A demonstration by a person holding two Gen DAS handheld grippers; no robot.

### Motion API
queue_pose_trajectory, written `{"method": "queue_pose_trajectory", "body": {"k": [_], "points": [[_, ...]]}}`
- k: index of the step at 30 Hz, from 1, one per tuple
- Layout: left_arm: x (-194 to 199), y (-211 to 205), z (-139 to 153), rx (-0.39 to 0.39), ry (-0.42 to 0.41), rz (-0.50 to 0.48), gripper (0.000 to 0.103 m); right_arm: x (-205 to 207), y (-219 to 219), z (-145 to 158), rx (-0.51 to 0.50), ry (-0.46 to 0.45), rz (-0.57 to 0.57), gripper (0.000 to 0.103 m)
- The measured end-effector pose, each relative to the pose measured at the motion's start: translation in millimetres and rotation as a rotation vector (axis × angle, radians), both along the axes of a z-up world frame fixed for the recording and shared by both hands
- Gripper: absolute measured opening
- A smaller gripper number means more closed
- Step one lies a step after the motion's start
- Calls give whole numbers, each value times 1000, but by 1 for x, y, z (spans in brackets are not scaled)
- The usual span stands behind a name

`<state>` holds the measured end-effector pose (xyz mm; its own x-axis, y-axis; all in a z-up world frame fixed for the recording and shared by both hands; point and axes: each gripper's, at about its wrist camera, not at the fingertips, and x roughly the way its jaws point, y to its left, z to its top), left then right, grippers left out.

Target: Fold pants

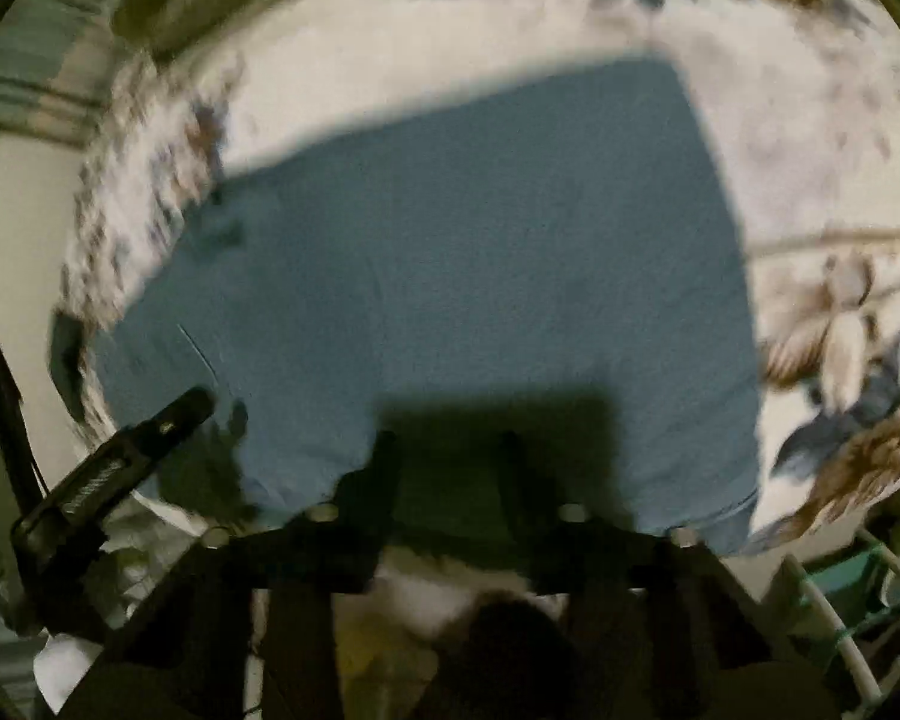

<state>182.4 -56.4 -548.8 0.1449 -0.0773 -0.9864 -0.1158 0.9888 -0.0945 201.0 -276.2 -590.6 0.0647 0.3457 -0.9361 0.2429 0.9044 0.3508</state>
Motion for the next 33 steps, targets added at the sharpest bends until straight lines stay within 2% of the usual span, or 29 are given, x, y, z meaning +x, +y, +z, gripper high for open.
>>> {"method": "queue_pose_trajectory", "body": {"k": [2, 3, 6, 10, 13, 14, 15, 16, 17, 18, 22, 24, 27, 29, 33], "points": [[-13, 4, -13, 12, 25, -7, 51, -11, 4, -8, -16, 33, 22, 33], [-19, 9, -16, -5, 25, 4, 57, -17, 4, -10, -21, 39, 33, 33], [-27, 19, -18, -31, 18, 32, 63, -27, 0, -11, -28, 45, 36, 33], [-26, 19, -16, -31, 24, 33, 63, -28, -5, -16, -28, 60, 17, 30], [-25, 32, 3, -80, -10, 75, 63, -24, -7, -11, -20, 66, 11, 36], [-28, 42, 15, -117, -50, 109, 63, -23, -9, -6, -17, 69, 7, 50], [-30, 51, 23, -146, -76, 135, 68, -22, -10, -2, -16, 67, 5, 59], [-34, 62, 31, -176, -100, 166, 85, -22, -11, 5, -11, 50, 0, 71], [-38, 74, 36, -198, -115, 198, 93, -22, -10, 14, -9, 20, -2, 76], [-43, 87, 42, -216, -132, 236, 98, -21, -9, 20, -21, 2, 0, 77], [-64, 139, 44, -194, -152, 383, 98, -13, 8, 47, -81, -88, 46, 80], [-77, 165, 35, -147, -135, 447, 98, -4, 23, 53, -74, -95, 70, 80], [-88, 192, 24, -92, -119, 526, 98, 26, 62, 49, -9, -50, 79, 80], [-94, 210, 15, -108, -133, 590, 98, 47, 99, 40, 19, -31, 104, 80], [-94, 248, -5, -231, -204, 758, 98, 69, 153, 21, 16, -24, 152, 80]]}}
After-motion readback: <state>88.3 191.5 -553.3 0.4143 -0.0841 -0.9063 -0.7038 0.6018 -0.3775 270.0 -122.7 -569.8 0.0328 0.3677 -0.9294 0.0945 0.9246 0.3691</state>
